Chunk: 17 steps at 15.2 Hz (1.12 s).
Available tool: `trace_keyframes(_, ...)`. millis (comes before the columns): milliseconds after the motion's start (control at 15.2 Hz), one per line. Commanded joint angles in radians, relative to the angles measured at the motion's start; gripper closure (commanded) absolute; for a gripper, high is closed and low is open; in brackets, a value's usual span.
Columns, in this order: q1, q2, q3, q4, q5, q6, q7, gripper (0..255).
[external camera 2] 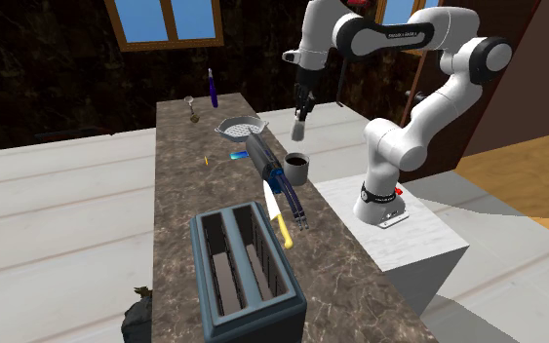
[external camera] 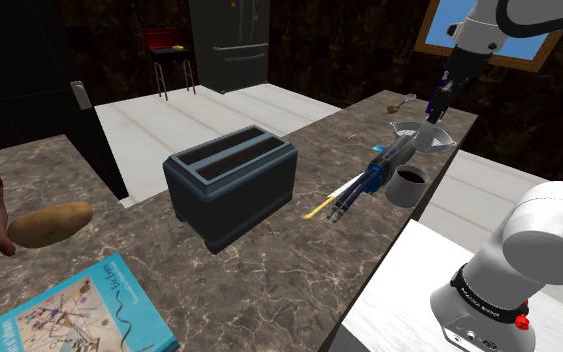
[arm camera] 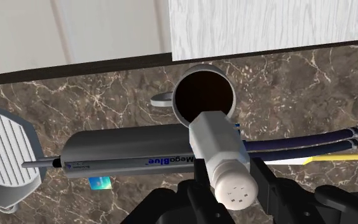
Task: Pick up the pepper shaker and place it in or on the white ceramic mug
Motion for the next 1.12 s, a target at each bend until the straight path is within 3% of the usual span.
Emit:
trace_keyframes(0,-0.015,0.014,-0.052,0.029,-0.031,-0.003,-0.055,255)
trace_keyframes(1056,-0.045,0.004,-0.124,-0.166,-0.097,0.185,-0.057,255)
